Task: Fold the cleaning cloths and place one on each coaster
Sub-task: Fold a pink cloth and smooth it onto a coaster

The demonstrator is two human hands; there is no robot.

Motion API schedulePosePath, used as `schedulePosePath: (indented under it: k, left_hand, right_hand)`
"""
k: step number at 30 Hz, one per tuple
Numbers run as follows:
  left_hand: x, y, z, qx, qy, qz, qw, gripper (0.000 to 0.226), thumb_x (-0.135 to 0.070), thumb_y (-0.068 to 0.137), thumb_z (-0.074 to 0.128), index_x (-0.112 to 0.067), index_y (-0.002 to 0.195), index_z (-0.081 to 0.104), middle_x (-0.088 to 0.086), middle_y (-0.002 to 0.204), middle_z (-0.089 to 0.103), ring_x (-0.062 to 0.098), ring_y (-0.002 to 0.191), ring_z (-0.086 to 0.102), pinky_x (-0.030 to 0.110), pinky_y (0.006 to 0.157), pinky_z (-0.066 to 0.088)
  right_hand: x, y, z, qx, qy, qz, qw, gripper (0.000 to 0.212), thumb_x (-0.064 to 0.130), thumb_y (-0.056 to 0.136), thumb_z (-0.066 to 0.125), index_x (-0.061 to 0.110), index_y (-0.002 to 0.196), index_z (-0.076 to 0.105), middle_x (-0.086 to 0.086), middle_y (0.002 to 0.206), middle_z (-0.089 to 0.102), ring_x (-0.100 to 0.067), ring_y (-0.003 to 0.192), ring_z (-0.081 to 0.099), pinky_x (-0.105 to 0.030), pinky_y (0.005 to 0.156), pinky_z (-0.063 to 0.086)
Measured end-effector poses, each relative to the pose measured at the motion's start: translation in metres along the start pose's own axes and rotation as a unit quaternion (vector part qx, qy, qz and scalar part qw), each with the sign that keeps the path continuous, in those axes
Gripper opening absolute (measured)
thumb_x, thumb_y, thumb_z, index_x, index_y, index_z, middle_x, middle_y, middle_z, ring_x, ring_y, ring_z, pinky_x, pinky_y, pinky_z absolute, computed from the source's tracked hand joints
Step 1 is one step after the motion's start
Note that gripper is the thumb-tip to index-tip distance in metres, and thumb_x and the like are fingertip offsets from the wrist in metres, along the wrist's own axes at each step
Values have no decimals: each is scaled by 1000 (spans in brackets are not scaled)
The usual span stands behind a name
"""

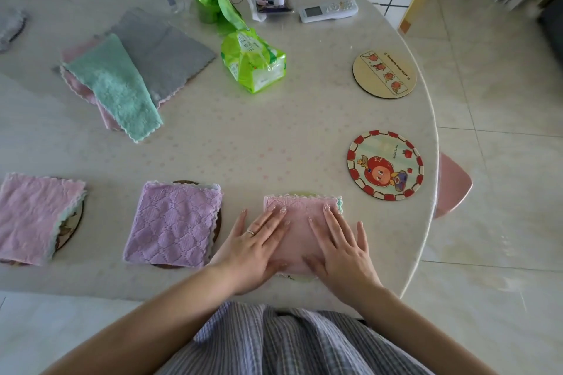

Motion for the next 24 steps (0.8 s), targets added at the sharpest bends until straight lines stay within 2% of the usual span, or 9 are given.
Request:
schedulePosePath:
  k: [2,4,6,7,10,14,17,21,24]
  left_hand:
    - [2,0,0,-3,8,7,1000,72,-60,89,23,-9,135,45,10,146,37,24,136,34,58,96,42]
    - [8,0,-7,-8,6,8,1000,74,-60,84,30,-11,137,43,11,147,36,26,135,36,57,98,40]
    - [21,-1,-16,-42,-16,-6,999,75,-59,85,30,-12,143,32,10,152,24,28,140,21,56,108,23]
    - [32,-2,-22,-57,-40,-23,997,75,-59,86,29,-13,145,26,8,154,16,28,142,11,54,111,14]
    - [79,-12,-47,-131,-105,-103,980,75,-58,85,29,-11,143,29,8,154,19,24,142,6,50,113,9]
    - [163,-35,-67,-176,-206,-239,932,66,-51,83,42,-13,138,42,11,153,25,28,143,14,53,114,17]
    - [225,-49,-67,-149,-218,-303,915,57,-37,89,55,-14,139,40,11,154,20,28,144,8,51,113,19]
    - [281,-56,-63,-81,-186,-326,924,56,-38,93,46,-16,142,32,4,157,9,22,145,-1,47,117,9]
    - [307,-56,-58,-60,-149,-299,941,52,-37,94,41,-18,142,31,1,157,3,19,144,-7,44,118,-2]
  right_hand:
    - [0,0,-2,2,-10,1,1000,70,64,89,20,23,145,20,-7,157,11,-19,143,-1,-55,110,4]
    - [3,7,-9,-3,9,10,1000,66,57,90,30,25,146,19,-6,158,3,-19,144,-10,-54,112,-4]
    - [12,19,-19,-2,44,15,999,64,52,91,35,27,147,18,-3,158,-3,-18,143,-15,-51,113,-10]
    - [20,27,-27,-12,61,8,998,65,56,89,31,29,146,20,-3,158,-4,-17,143,-15,-49,113,-11]
    - [56,59,-48,-26,99,-24,994,71,62,81,14,32,145,23,2,158,-4,-11,142,-16,-41,114,-11]
    - [116,117,-66,-4,89,-77,993,52,36,93,40,30,143,30,-2,158,2,-15,145,-5,-40,115,-2]
    - [165,162,-69,23,72,-100,992,51,32,94,43,29,143,31,-1,158,2,-15,145,-3,-40,116,2]
    - [230,208,-65,63,58,-135,987,50,32,93,43,25,141,34,-3,158,5,-16,145,-1,-42,117,5]
    - [268,234,-58,83,44,-158,983,49,33,93,45,22,140,37,-4,157,9,-17,145,1,-43,117,8]
Point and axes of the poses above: each hand's wrist, its own y-axis towards the middle knuckle, its own z-axis out of the palm, x = y × z, the point moved 4 cm from there along y, towards the middle knuckle
